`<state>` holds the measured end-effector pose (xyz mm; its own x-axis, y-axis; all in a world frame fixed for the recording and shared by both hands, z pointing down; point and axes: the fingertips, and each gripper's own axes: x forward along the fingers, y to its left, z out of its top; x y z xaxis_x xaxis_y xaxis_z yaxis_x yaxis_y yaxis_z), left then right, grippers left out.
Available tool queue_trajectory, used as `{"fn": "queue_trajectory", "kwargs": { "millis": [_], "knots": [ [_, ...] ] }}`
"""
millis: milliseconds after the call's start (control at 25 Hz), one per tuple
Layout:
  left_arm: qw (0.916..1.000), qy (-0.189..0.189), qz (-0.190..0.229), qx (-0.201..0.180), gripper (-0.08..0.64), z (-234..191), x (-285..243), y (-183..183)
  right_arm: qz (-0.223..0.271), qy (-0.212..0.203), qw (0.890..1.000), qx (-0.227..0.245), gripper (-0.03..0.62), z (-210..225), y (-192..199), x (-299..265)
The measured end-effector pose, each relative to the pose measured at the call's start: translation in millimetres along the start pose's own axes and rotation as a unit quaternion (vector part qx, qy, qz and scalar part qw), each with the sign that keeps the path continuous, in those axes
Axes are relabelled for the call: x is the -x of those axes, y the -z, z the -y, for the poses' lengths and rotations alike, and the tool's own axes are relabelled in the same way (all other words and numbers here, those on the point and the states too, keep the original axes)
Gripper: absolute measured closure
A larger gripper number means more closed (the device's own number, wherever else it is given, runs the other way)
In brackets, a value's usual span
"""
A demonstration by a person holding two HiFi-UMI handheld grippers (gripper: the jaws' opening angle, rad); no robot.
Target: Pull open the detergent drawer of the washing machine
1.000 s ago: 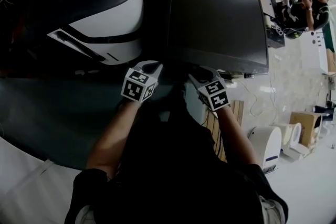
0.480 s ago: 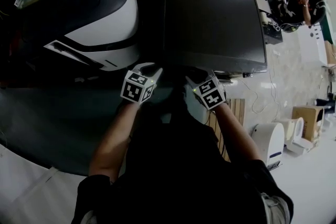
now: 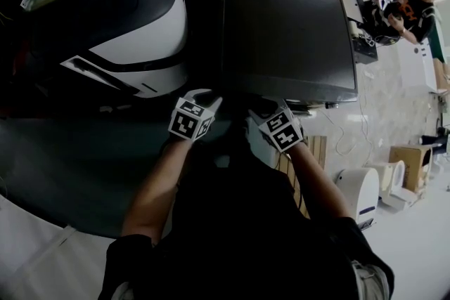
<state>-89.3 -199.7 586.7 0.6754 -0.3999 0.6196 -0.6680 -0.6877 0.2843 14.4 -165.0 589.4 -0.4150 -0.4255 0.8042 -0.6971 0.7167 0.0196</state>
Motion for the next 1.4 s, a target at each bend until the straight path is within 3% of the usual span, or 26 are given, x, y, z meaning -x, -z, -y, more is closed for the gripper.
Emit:
{"fn": "queue_trajectory", "kwargs": {
  "millis": [440, 680, 880, 1000, 1240, 1400],
  "knots": [
    [0.9996, -0.003, -0.013, -0.023, 0.436, -1, -13, 6, -0.021, 0.008, 0.999, 0.042, 0.414, -2, 2, -3],
    [0.9996, -0.014, -0.004, -0.026, 0.425, 2, -17, 6, -0.054, -0.041, 0.995, 0.076, 0.414, -33, 13, -23],
    [0.9994, -0.014, -0.002, -0.031, 0.419, 1, -19, 6, -0.010, 0.006, 0.996, 0.085, 0.414, -26, -10, -11],
    [0.9993, -0.014, -0.002, -0.034, 0.421, 1, -16, 4, -0.013, 0.026, 0.996, 0.080, 0.414, -8, -7, -7],
    [0.9992, -0.013, 0.008, -0.037, 0.416, 0, -18, 6, -0.020, 0.034, 0.994, 0.103, 0.414, -4, -5, -9],
    [0.9992, -0.016, 0.009, -0.036, 0.434, -1, -17, 6, -0.019, 0.027, 0.995, 0.089, 0.414, -4, -5, -8]
  ]
}}
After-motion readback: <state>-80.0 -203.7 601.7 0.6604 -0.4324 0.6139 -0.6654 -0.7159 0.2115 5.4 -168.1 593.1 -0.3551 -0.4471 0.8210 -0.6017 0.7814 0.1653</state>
